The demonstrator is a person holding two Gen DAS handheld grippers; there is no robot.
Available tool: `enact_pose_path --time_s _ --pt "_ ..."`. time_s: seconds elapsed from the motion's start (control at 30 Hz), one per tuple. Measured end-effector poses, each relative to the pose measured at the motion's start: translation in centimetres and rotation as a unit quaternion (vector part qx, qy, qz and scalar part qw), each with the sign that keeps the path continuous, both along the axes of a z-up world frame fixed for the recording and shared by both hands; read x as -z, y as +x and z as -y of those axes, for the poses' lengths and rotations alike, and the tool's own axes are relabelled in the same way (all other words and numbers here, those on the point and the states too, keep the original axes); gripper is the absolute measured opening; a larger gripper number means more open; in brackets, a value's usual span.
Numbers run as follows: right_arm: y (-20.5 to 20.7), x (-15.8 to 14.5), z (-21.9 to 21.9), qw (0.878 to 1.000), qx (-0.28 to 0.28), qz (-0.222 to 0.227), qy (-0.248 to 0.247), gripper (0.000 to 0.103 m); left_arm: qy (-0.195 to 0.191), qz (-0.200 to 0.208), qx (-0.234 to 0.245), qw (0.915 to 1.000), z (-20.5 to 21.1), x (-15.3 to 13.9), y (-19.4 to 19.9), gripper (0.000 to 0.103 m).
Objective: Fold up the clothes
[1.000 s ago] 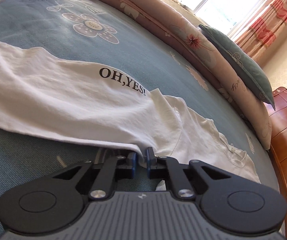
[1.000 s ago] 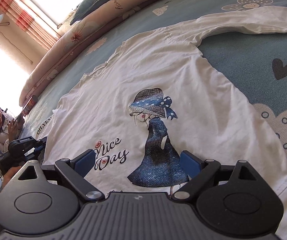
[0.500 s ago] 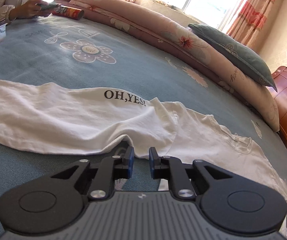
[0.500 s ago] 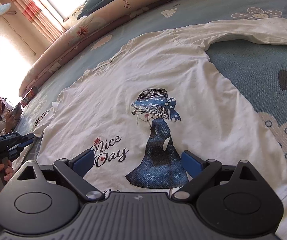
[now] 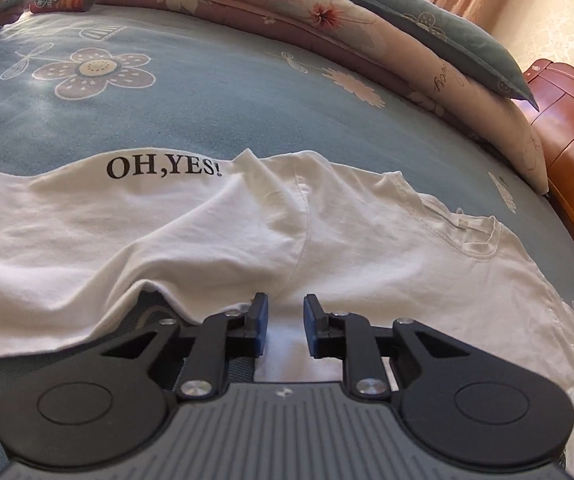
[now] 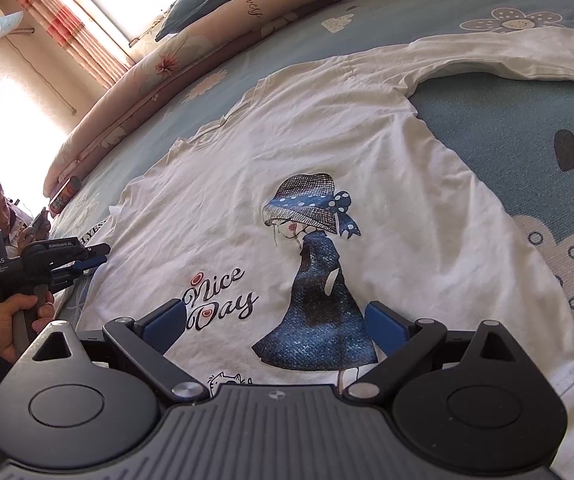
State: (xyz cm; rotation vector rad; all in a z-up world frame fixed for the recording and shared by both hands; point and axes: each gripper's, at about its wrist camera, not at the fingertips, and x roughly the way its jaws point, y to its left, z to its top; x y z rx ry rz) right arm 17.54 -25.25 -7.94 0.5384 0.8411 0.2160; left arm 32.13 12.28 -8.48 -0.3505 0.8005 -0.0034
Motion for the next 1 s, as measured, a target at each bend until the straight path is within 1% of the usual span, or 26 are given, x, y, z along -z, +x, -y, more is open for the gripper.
enact_pose_path --time_s 0.07,0.17,0.23,0.27,0.3,0.37,0.4,0.43,0.47,0.5,0.53,0.6,0.63,0.73,0.8,0.83,0.87,0.97,1.0 --pt "-0.1 0.0 -0.1 1.000 0.000 0.001 -0.003 0.098 0.008 -0.006 0.008 0.9999 0.1 -0.2 -0.3 0.028" --pt "-0.3 0.0 -0.2 1.000 -0.002 0.004 -0.007 0.098 0.020 -0.014 0.019 0.9995 0.3 -0.4 -0.7 0.039" --pt "-0.4 -0.1 -0.1 1.000 0.000 0.002 -0.005 0.098 0.027 -0.019 0.027 0.9991 0.4 -0.6 -1.0 0.042" --pt "-0.4 -0.2 -0.1 1.000 0.003 -0.001 -0.003 0.098 0.031 -0.022 0.031 0.9988 0.4 -0.7 -1.2 0.042" --pt "-0.5 -0.3 0.0 1.000 0.005 -0.004 -0.001 0.098 0.035 -0.025 0.035 0.9985 0.5 -0.7 -1.3 0.031" --pt "-0.8 -0.5 0.1 1.000 0.009 -0.009 -0.001 0.098 0.043 -0.031 0.042 0.9977 0.6 -0.9 -1.6 0.018" --pt "-1.0 -0.7 0.2 1.000 0.011 -0.011 -0.002 0.098 0.046 -0.030 0.037 0.9978 0.6 -1.4 -1.7 0.019" --pt "-1.3 -0.9 0.3 1.000 0.013 -0.011 -0.003 0.098 0.048 -0.028 0.029 0.9980 0.6 -1.9 -1.8 0.021" --pt "-1.6 -1.0 0.3 1.000 0.015 -0.009 -0.004 0.098 0.050 -0.027 0.022 0.9981 0.5 -2.5 -1.9 0.033" --pt "-1.8 -1.2 0.4 1.000 0.016 -0.008 -0.003 0.098 0.043 -0.020 0.028 0.9985 0.7 -3.0 -2.2 0.040" --pt "-2.1 -1.3 0.4 1.000 0.017 -0.006 -0.002 0.098 0.032 -0.011 0.039 0.9987 0.8 -3.5 -2.5 0.041" --pt "-2.5 -1.6 0.4 1.000 0.016 -0.002 0.000 0.098 0.020 -0.006 0.059 0.9980 1.5 -3.8 -3.3 0.045" --pt "-2.7 -1.8 0.3 1.000 0.015 -0.001 -0.002 0.098 0.014 -0.005 0.069 0.9975 1.8 -3.9 -3.6 0.046" --pt "-3.1 -2.3 -0.1 1.000 0.008 0.006 -0.016 0.098 0.029 -0.021 0.091 0.9952 3.1 -2.9 -5.0 0.048" --pt "-3.4 -2.9 -0.6 0.999 0.000 0.014 -0.032 0.098 0.055 -0.034 0.105 0.9924 3.7 -1.7 -6.3 0.048" --pt "-3.5 -3.2 -0.9 0.999 -0.005 0.021 -0.044 0.098 0.075 -0.033 0.111 0.9904 4.1 -1.3 -7.1 0.048" --pt "-3.7 -3.6 -1.3 0.998 -0.009 0.028 -0.055 0.098 0.099 -0.030 0.117 0.9878 4.3 -1.2 -7.9 0.052" --pt "-4.2 -4.6 -2.0 0.995 -0.018 0.047 -0.087 0.098 0.173 -0.021 0.131 0.9759 5.0 -1.5 -10.2 0.052" --pt "-4.4 -4.9 -2.3 0.994 -0.023 0.053 -0.098 0.098 0.181 -0.014 0.131 0.9746 5.0 -2.0 -10.9 0.052"
